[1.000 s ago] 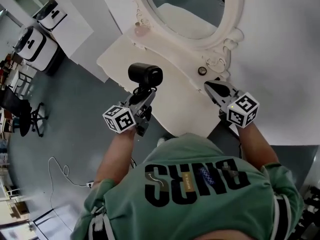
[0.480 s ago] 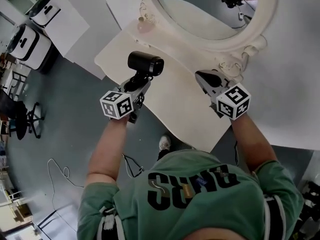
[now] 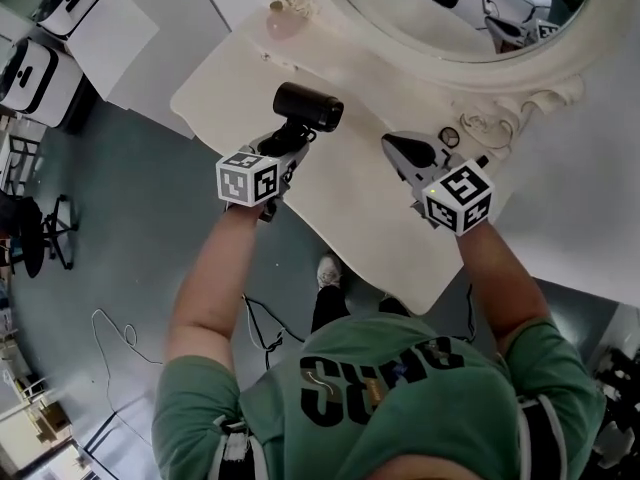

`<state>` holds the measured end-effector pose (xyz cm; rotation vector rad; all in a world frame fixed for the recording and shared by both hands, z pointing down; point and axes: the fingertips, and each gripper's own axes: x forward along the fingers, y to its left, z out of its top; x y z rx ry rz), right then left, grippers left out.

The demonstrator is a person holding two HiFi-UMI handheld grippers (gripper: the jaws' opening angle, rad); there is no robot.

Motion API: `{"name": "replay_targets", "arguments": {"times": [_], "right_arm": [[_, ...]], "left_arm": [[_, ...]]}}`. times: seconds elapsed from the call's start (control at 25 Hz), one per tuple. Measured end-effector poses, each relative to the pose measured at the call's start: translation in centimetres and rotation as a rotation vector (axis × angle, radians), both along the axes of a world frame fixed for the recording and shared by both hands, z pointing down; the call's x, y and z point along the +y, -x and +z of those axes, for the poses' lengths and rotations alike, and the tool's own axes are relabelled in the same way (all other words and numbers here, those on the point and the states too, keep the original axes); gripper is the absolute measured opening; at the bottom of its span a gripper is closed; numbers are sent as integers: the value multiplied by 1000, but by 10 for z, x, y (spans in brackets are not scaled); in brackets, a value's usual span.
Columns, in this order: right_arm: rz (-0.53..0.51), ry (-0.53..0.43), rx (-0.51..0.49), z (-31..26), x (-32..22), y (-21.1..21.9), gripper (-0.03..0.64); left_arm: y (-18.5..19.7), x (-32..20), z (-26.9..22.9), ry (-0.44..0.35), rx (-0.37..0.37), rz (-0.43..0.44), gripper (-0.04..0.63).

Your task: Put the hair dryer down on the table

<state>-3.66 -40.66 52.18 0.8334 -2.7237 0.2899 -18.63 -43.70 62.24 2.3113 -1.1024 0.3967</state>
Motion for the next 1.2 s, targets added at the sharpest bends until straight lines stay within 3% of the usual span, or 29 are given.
{"name": "replay_targets", "arguments": {"times": [0.48,1.2], "right_arm": [[-4,76,7,74,-7,16,-6],[-13,125,3,108,0,10,-6]], "left_arm": [[-12,-25,89,142,-174,70,192],[-30,-34,125,244,-304,129,192]]}}
